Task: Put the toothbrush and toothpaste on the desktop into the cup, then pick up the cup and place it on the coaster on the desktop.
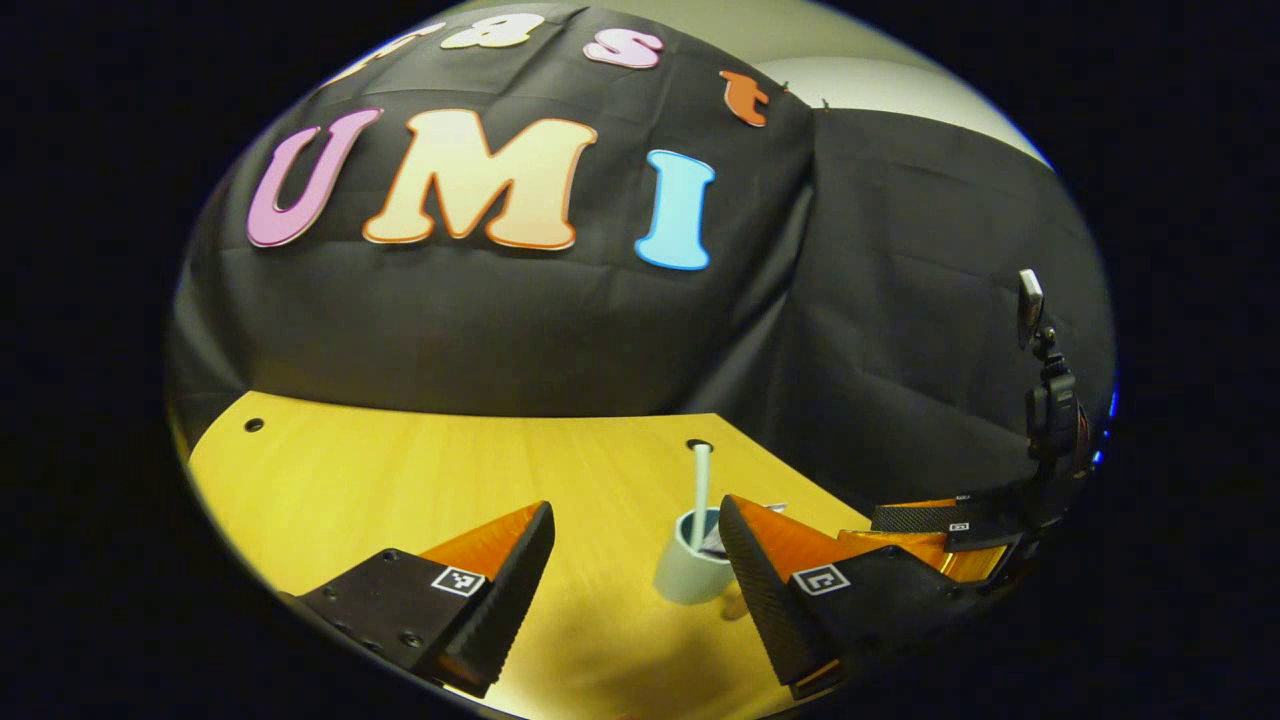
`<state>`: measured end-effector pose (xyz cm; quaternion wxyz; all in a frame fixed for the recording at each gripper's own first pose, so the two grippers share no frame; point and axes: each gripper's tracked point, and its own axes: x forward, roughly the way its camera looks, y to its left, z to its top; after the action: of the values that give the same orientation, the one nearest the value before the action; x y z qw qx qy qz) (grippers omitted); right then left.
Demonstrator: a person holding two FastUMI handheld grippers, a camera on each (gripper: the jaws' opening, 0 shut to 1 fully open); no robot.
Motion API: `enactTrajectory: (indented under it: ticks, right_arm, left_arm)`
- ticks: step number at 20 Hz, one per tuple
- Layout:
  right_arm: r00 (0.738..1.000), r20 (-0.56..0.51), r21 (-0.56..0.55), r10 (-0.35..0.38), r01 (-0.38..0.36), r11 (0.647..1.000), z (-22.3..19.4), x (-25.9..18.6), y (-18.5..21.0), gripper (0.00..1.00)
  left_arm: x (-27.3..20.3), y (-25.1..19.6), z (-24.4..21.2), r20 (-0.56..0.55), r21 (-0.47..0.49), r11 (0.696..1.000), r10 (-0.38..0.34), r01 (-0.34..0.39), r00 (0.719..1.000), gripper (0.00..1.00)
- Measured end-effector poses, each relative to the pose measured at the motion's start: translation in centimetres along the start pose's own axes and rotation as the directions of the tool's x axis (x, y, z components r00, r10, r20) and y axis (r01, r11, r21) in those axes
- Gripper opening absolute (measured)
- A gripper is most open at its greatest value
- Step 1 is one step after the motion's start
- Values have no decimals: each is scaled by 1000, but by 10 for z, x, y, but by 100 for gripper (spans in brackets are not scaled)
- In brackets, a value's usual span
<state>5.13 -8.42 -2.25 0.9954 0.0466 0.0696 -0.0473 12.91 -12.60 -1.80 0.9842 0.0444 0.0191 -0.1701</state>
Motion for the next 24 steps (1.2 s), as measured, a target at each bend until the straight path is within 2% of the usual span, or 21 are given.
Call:
enactTrajectory:
  ticks: [2, 3, 5, 10, 16, 19, 20, 21, 24]
  right_arm:
    - [997, -69, -11, 28, -29, 1000, -11, 9, 11, 99]
    - [994, -104, -18, 37, -39, 999, -16, 16, 16, 95]
    - [984, -173, -35, 43, -49, 998, -25, 27, 19, 99]
    - [944, -326, -28, 56, -69, 997, -38, 54, 32, 99]
    - [879, -475, -165, -39, -46, 985, -48, 75, 22, 99]
    - [836, -546, -184, -59, -51, 982, -61, 80, 23, 98]
    - [821, -566, -197, -71, -51, 979, -65, 82, 22, 92]
    - [807, -585, -208, -84, -50, 977, -69, 83, 20, 95]
    - [771, -626, -228, -117, -38, 973, -82, 89, 16, 87]
  left_arm:
    - [-14, 26, 1, 1, -17, 998, 64, -64, 998, 95]
    - [-20, 40, -1, -6, -24, 995, 97, -97, 995, 95]
    - [-34, 69, -6, -25, -31, 985, 167, -167, 986, 95]
    - [-63, 113, -23, -77, -57, 956, 284, -289, 956, 95]
    - [-86, 129, -47, -138, -83, 931, 344, -357, 929, 95]
    - [-96, 133, -56, -158, -90, 921, 363, -379, 918, 95]
    - [-99, 134, -59, -167, -92, 918, 369, -387, 914, 95]
    - [-104, 136, -62, -173, -95, 914, 375, -394, 911, 95]
    - [-112, 139, -69, -194, -114, 908, 378, -404, 905, 95]
